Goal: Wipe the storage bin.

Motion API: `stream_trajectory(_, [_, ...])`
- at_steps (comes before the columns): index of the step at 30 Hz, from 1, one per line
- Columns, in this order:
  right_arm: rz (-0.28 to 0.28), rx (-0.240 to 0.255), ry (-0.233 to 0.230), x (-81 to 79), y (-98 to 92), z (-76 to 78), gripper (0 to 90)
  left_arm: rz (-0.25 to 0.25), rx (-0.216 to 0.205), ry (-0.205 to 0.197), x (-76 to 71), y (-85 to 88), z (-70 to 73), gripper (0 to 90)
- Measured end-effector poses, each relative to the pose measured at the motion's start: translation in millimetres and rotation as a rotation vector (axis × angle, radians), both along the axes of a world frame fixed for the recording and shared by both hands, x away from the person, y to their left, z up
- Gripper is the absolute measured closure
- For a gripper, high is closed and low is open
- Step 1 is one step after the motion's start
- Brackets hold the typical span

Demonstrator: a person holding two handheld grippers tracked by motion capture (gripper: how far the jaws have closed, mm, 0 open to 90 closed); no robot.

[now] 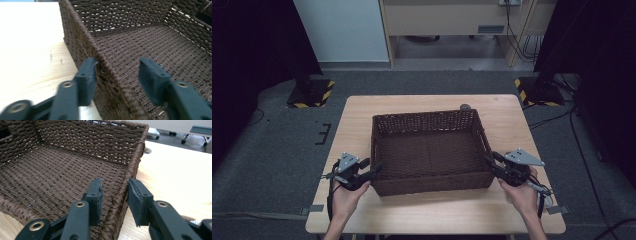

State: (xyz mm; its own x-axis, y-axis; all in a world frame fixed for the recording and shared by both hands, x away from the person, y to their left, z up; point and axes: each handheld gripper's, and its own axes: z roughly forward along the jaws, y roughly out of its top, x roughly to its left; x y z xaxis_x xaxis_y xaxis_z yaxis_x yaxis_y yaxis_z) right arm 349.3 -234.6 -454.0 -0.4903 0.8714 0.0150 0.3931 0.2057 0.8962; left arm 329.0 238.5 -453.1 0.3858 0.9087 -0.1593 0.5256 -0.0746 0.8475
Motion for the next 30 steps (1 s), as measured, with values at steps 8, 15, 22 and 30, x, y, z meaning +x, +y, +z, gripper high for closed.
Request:
stream_trajectory(8, [-0.024,0.015,0.01,-6.8,4.6,0.2,65.8,0.013,0.011,0.014,18.5,5.2,0.8,57.3])
stream_trajectory(15, [-0.025,0.0,0.006,-8.1,8.0,0.4,66.4,0.001,-0.004,0.002,32.8,11.2,-0.3,59.8])
stream_trajectory(22, [-0.023,-0.011,-0.001,-8.3,9.0,-0.1,65.6,-0.006,-0.017,-0.017,31.3,12.3,-2.2,58.6])
stream_trajectory(30, [-0.027,-0.015,-0.003,-5.8,9.5,-1.7,65.7,-0.005,0.005,-0.021,30.1,10.1,-1.7,58.6])
